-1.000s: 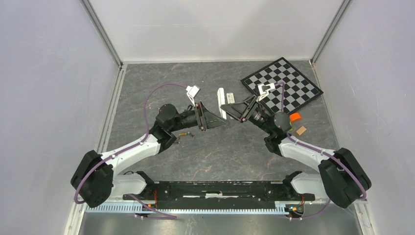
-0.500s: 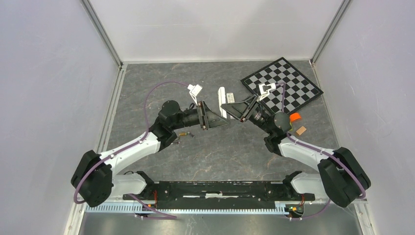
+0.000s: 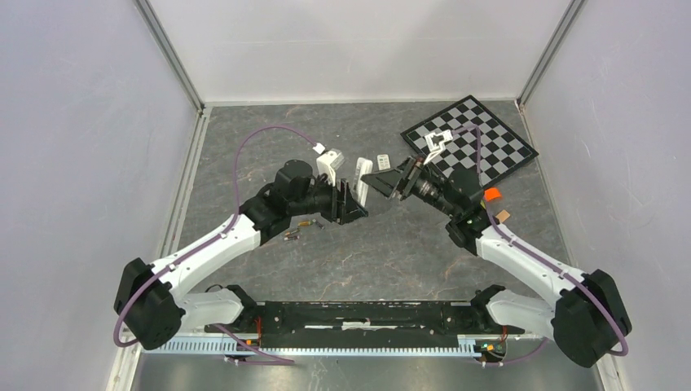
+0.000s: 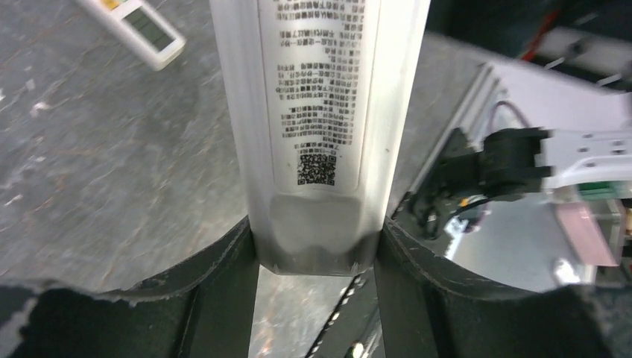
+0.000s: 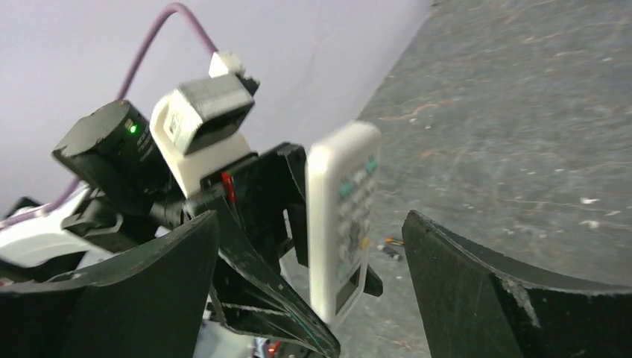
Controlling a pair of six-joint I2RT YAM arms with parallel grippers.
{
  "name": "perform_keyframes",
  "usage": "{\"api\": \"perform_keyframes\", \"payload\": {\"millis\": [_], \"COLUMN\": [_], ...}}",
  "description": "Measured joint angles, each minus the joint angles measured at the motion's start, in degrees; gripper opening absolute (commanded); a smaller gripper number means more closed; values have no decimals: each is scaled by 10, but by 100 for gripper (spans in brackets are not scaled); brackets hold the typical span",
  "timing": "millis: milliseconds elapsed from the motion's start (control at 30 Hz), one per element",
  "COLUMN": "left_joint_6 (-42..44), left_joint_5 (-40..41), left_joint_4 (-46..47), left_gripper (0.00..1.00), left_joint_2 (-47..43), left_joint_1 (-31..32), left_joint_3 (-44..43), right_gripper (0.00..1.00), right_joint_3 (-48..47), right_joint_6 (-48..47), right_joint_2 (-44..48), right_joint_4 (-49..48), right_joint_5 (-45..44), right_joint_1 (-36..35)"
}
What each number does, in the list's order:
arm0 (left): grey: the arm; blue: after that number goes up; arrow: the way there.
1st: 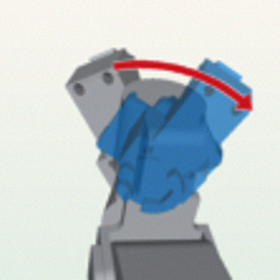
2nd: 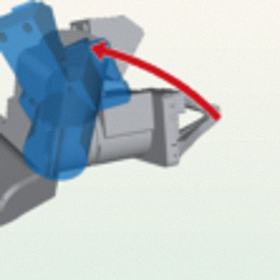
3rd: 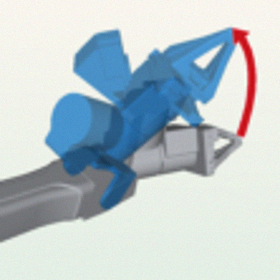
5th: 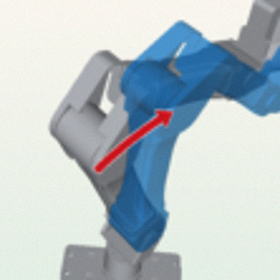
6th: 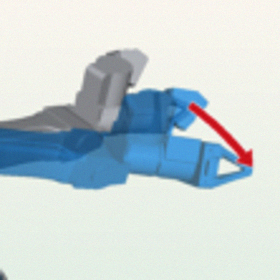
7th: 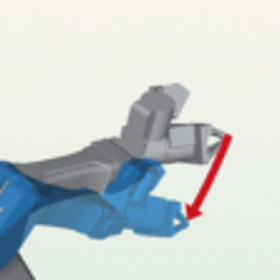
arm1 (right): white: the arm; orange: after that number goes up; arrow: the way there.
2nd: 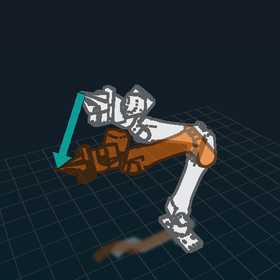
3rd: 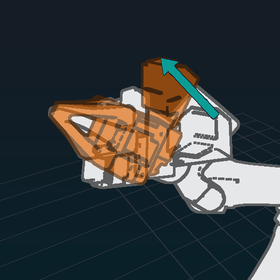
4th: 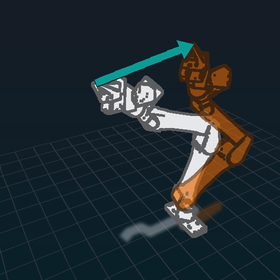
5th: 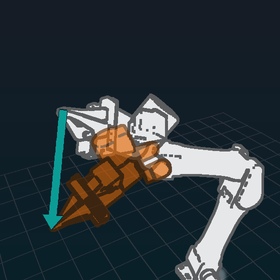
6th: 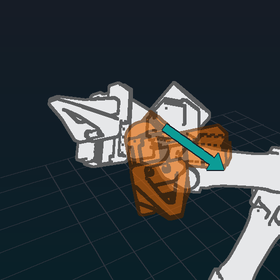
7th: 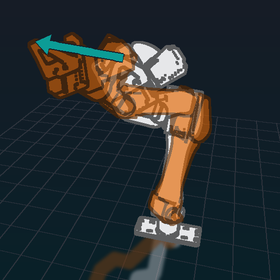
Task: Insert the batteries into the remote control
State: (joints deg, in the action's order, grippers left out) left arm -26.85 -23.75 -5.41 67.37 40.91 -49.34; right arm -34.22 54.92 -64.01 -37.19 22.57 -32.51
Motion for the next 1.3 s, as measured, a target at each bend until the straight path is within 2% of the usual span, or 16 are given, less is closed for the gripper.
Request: {"api": "perform_keyframes", "payload": {"millis": [100,333,500,667,800,833,900,933,967,1000,1033,1067,1300], "left_joint_6": [39,91,115,132,141,144,145,145,145,145,145,144,69], "left_joint_5": [29,78,106,135,148,148,146,144,145,146,147,146,167], "left_joint_4": [-37,-80,-94,-102,-110,-113,-116,-118,-122,-124,-126,-127,-94], "left_gripper": [2,2,2,2,5,10,27,41,60,75,89,98,100], "left_joint_2": [12,20,20,19,11,8,1,-4,-11,-19,-28,-38,-120], "left_joint_1": [2,25,47,62,65,65,65,65,65,65,64,64,65], "left_joint_3": [-4,-6,-6,-6,-6,-6,-6,-6,-6,-6,-6,-6,-10], "right_gripper": [92,76,65,58,40,37,30,28,26,26,25,25,25], "right_joint_3": [-60,-131,-158,-162,-162,-162,-156,-150,-145,-136,-129,-121,-48], "right_joint_6": [-63,-129,-144,-147,-140,-136,-114,-102,-94,-75,-62,-53,0], "right_joint_2": [2,-29,-68,-82,-83,-83,-83,-82,-80,-78,-75,-69,-3], "right_joint_4": [110,253,299,323,329,325,300,283,272,253,240,224,124], "right_joint_5": [-26,-59,-56,-35,-13,-6,13,20,24,28,28,28,-1], "right_joint_1": [0,0,-1,-7,-12,-12,-12,-12,-12,-12,-12,-11,-12]}}
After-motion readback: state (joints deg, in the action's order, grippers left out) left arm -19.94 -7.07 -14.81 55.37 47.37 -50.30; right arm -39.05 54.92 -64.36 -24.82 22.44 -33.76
